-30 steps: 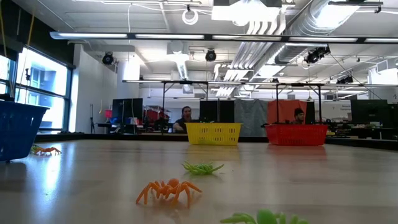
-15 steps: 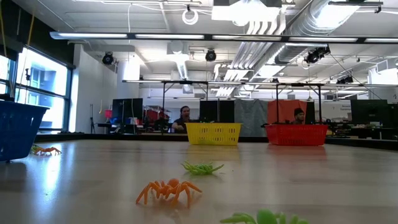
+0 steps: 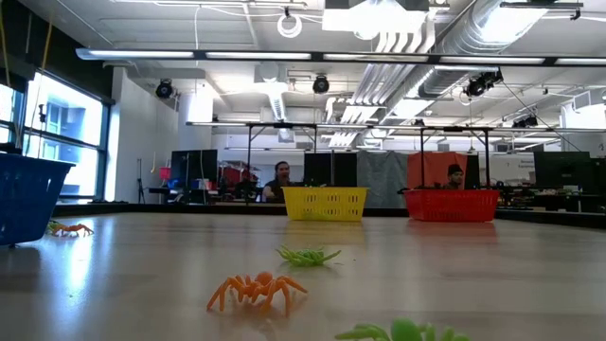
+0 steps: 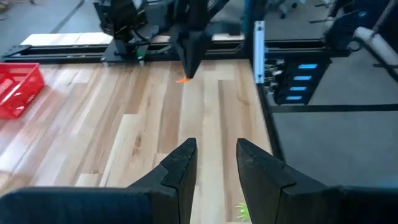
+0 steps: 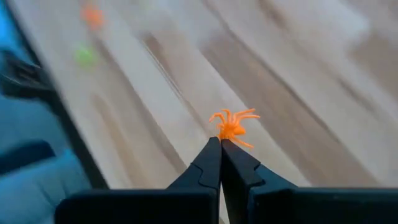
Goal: Sort Halloween decoration
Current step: Put the spider toy into the blue bin
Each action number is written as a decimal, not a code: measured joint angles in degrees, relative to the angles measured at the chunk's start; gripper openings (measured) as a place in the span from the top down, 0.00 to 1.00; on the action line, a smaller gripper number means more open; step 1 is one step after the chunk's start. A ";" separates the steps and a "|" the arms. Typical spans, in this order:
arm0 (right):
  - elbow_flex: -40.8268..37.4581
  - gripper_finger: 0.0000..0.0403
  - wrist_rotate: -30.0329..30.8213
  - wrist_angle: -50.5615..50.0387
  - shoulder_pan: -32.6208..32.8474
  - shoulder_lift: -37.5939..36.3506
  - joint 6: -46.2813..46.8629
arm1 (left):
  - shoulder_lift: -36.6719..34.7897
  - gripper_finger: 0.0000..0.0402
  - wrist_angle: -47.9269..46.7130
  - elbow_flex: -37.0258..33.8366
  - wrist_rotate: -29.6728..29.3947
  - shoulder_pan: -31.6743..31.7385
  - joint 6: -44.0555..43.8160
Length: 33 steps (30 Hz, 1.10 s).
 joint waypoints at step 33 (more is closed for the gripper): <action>0.17 1.00 6.35 52.67 -16.08 -1.57 -65.59 | 0.02 0.69 28.90 -11.09 11.34 10.22 20.74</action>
